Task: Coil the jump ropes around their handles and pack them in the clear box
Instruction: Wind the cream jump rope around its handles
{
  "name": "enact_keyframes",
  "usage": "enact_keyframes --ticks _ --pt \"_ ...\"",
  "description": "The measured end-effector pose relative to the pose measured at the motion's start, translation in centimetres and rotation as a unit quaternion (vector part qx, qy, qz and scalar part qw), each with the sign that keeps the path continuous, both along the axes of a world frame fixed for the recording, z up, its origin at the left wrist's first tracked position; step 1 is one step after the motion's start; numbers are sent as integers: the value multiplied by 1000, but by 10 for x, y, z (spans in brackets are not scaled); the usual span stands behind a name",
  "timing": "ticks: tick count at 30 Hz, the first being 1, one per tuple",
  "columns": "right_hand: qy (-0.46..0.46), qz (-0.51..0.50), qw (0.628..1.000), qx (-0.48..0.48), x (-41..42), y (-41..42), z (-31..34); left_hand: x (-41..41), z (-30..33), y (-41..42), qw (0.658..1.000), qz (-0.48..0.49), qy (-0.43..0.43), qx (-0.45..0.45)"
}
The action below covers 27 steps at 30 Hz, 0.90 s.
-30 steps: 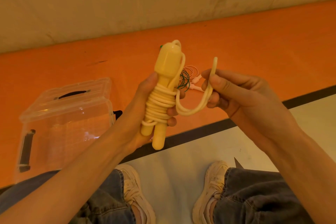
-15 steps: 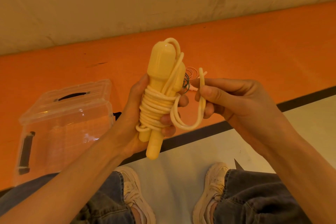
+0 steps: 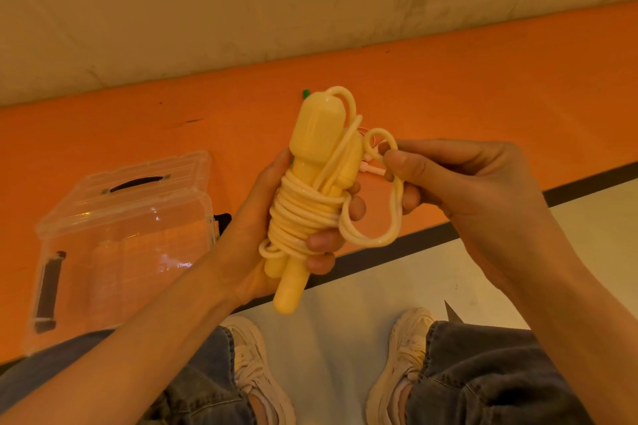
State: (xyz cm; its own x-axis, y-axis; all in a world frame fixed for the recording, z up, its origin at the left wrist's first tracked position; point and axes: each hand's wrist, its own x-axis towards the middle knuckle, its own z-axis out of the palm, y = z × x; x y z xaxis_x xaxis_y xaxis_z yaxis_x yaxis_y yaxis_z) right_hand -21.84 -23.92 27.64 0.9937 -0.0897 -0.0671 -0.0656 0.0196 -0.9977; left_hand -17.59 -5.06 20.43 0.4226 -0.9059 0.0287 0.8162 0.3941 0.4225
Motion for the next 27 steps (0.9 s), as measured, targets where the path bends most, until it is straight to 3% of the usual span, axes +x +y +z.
enact_keyframes --ticks 13,18,22,27 --pt "-11 -12 999 -38 -2 4 0 -2 -1 -2 1000 -10 5 3" --pt "-19 -32 998 -54 -2 4 -2 -3 -1 -4 987 71 -94 110" --pt "-7 9 999 -33 -2 2 0 -2 3 -4 965 95 -172 172" --pt "9 28 1000 -11 -1 -1 -1 -4 -1 -4 989 54 -93 105"
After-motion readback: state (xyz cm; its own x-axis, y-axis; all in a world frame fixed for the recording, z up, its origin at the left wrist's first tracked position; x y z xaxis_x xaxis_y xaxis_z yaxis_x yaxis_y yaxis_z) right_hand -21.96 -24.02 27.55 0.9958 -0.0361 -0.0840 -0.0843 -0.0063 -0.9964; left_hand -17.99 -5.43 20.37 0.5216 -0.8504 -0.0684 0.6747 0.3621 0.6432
